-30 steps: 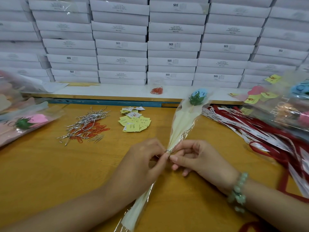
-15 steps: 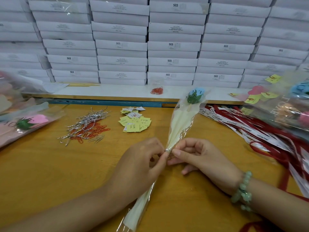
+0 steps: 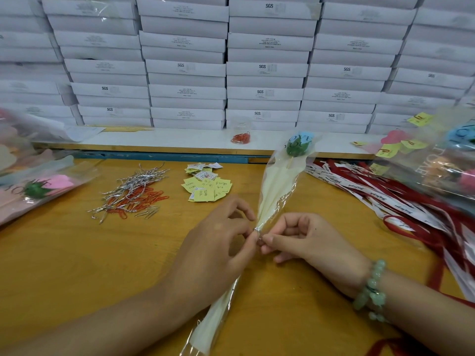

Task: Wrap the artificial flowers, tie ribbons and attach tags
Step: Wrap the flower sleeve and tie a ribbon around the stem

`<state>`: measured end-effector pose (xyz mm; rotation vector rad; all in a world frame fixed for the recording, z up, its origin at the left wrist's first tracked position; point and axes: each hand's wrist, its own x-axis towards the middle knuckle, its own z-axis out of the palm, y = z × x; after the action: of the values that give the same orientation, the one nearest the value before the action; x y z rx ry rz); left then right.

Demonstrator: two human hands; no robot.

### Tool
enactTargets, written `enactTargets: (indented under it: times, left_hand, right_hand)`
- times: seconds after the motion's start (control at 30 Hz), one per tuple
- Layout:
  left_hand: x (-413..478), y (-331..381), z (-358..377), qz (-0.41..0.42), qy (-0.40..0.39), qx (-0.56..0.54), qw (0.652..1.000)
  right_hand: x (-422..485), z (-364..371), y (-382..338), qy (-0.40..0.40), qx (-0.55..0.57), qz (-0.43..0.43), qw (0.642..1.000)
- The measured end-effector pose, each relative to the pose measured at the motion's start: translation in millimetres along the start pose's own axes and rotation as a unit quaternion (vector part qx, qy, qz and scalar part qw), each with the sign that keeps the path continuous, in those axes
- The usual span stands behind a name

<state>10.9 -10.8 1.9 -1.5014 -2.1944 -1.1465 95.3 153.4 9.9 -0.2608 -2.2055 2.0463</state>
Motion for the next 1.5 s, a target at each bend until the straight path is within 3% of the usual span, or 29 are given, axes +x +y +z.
enactTargets:
  times: [0.37, 0.67, 0.97, 1.5]
  left_hand:
    - [0.7, 0.2, 3.5, 0.002, 0.002, -0.043, 0.999]
    - [1.7, -2.2, 3.5, -0.009, 0.011, -0.061, 0.998]
    - [5.4, -5.5, 3.2, -0.071, 0.014, -0.108, 0.991]
    - [3.4, -3.8, 2.9, -0.041, 0.008, -0.116, 0.992]
  right_hand:
    - [1.0, -0.4, -2.6, -0.009, 0.026, 0.018, 0.999]
    - [-0.7, -1.0, 2.1, -0.016, 0.021, -0.03, 0.999]
    - [-1.4, -0.6, 2.8, -0.024, -0.029, -0.067, 0.997]
    - [-1.3, -0.5, 4.5, -0.015, 0.006, -0.055, 0.998]
